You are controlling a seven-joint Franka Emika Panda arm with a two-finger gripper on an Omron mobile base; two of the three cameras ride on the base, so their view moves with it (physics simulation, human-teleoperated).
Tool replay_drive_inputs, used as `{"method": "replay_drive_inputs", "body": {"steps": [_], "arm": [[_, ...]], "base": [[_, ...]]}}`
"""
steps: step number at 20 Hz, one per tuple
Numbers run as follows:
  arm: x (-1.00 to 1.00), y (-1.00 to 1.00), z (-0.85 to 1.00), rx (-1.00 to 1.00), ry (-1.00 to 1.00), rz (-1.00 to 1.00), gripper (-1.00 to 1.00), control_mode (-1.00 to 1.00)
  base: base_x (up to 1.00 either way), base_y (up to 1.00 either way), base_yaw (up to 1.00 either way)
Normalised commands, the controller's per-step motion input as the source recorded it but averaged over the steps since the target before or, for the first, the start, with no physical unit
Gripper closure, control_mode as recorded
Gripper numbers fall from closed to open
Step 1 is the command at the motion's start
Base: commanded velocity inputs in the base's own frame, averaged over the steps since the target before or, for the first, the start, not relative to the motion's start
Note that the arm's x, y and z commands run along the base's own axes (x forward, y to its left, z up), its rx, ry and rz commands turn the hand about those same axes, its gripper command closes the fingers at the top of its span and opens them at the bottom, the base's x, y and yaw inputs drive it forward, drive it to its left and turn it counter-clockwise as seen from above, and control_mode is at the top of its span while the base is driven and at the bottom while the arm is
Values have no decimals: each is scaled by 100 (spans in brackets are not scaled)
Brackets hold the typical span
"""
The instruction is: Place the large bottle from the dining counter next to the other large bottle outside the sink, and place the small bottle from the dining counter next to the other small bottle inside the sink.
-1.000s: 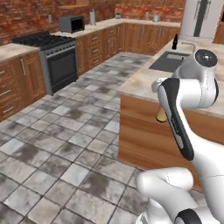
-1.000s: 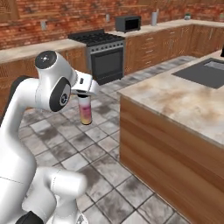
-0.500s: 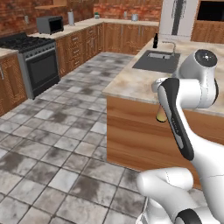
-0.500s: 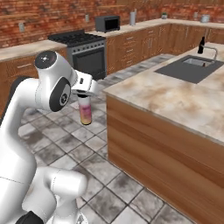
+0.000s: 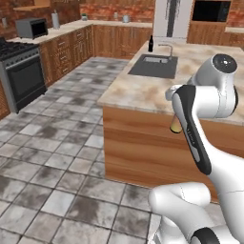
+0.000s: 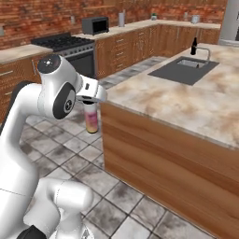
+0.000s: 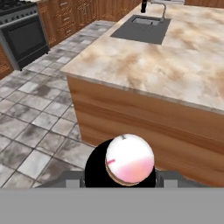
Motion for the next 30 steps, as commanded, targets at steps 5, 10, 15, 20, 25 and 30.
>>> {"method": "replay_drive_inputs", "body": {"steps": [5,10,15,20,25,30], "arm": [[0,0,0,0,0,0,100,100],[0,0,0,0,0,0,100,100],[0,0,0,0,0,0,100,100],[0,0,0,0,0,0,100,100],[0,0,0,0,0,0,100,100],[0,0,0,0,0,0,100,100]], "base": [[0,38,-17],[0,67,-9],[2,80,-7],[37,46,-5],[65,61,-5],[78,76,-7]]}}
